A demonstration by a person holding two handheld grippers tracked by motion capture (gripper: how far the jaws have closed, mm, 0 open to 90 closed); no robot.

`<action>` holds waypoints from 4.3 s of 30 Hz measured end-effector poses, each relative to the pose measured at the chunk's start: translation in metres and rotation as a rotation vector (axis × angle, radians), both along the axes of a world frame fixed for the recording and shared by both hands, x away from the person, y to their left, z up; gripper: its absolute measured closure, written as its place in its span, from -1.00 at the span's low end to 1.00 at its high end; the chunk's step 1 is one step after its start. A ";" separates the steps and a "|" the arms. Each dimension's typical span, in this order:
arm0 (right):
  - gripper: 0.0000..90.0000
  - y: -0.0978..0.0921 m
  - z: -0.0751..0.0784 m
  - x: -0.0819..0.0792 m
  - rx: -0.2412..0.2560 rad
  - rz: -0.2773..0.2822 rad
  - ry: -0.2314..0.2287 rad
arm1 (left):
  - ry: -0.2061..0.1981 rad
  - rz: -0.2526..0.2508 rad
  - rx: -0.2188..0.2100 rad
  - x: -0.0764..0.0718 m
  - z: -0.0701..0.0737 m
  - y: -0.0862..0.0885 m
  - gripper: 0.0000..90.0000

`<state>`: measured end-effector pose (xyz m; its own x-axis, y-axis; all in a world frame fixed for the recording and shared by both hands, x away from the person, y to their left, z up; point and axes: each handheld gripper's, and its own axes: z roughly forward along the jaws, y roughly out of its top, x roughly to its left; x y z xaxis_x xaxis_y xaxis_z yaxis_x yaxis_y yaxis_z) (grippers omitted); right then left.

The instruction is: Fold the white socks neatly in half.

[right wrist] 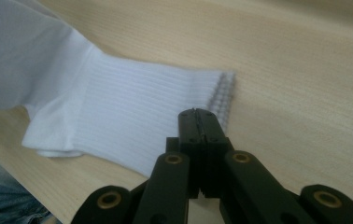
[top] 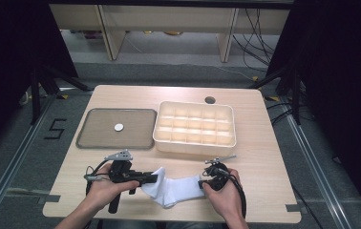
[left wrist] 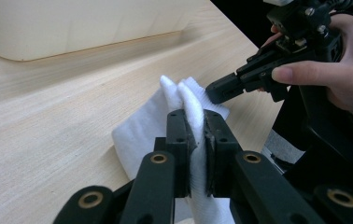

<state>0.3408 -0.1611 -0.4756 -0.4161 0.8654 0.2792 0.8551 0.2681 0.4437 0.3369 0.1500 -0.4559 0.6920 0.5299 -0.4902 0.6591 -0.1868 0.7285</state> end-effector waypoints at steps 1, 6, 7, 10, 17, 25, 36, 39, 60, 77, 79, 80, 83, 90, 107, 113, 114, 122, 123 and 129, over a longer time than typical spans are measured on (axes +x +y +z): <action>1.00 -0.001 0.002 0.001 -0.005 -0.007 -0.026 | 0.006 -0.009 -0.002 0.001 0.000 0.000 0.81; 0.99 -0.001 0.001 0.002 -0.043 -0.022 -0.027 | 0.006 -0.012 -0.001 0.002 -0.002 -0.002 0.81; 0.99 -0.001 0.001 0.002 -0.043 -0.022 -0.027 | 0.003 -0.014 0.003 0.002 -0.002 -0.002 0.81; 0.99 0.000 -0.002 0.002 -0.048 -0.016 -0.015 | -0.004 -0.002 0.014 0.001 -0.003 -0.005 0.81; 0.99 0.001 -0.006 0.000 -0.047 -0.011 -0.016 | -0.017 -0.016 0.033 0.001 -0.004 -0.008 0.81; 0.99 0.006 -0.006 -0.001 -0.043 -0.001 -0.021 | -0.012 -0.024 0.044 0.002 -0.008 -0.011 0.81; 0.99 0.011 -0.006 -0.001 -0.037 0.018 -0.008 | -0.012 -0.011 0.064 0.003 -0.012 -0.013 0.81; 0.99 0.012 -0.007 -0.002 -0.029 0.023 -0.021 | -0.010 -0.017 0.066 0.003 -0.013 -0.014 0.81; 0.99 0.020 -0.006 -0.006 -0.035 0.029 -0.020 | -0.011 -0.018 0.083 0.006 -0.019 -0.020 0.81; 0.99 0.025 -0.008 -0.006 -0.039 0.031 -0.014 | -0.004 -0.011 0.093 0.006 -0.021 -0.028 0.81; 0.98 0.026 -0.007 -0.007 -0.032 0.027 -0.001 | -0.013 -0.015 0.097 0.006 -0.021 -0.029 0.80; 0.98 0.026 -0.007 -0.007 -0.034 0.026 0.000 | -0.010 -0.014 0.096 0.006 -0.022 -0.029 0.80; 0.98 0.027 -0.008 -0.007 -0.038 0.026 -0.005 | -0.012 -0.012 0.108 0.007 -0.021 -0.029 0.80; 0.98 0.029 -0.009 -0.007 -0.023 0.038 0.001 | -0.010 -0.023 0.104 0.007 -0.024 -0.031 0.80; 0.97 0.036 -0.010 -0.008 -0.039 0.024 0.003 | -0.003 -0.022 0.129 0.008 -0.031 -0.037 0.77; 0.96 0.036 -0.010 -0.008 -0.041 0.021 0.004 | 0.000 -0.032 0.132 0.008 -0.033 -0.042 0.73; 0.96 0.036 -0.010 -0.008 -0.041 0.020 0.004 | -0.004 -0.032 0.143 0.008 -0.034 -0.043 0.72; 0.95 0.037 -0.010 -0.008 -0.039 0.025 0.004 | -0.006 -0.045 0.135 0.009 -0.037 -0.051 0.59; 0.94 0.036 -0.010 -0.008 -0.040 0.033 0.000 | -0.009 -0.042 0.143 0.008 -0.037 -0.051 0.58; 0.94 0.037 -0.010 -0.009 -0.030 0.033 0.005 | -0.020 -0.054 0.133 0.008 -0.035 -0.059 0.46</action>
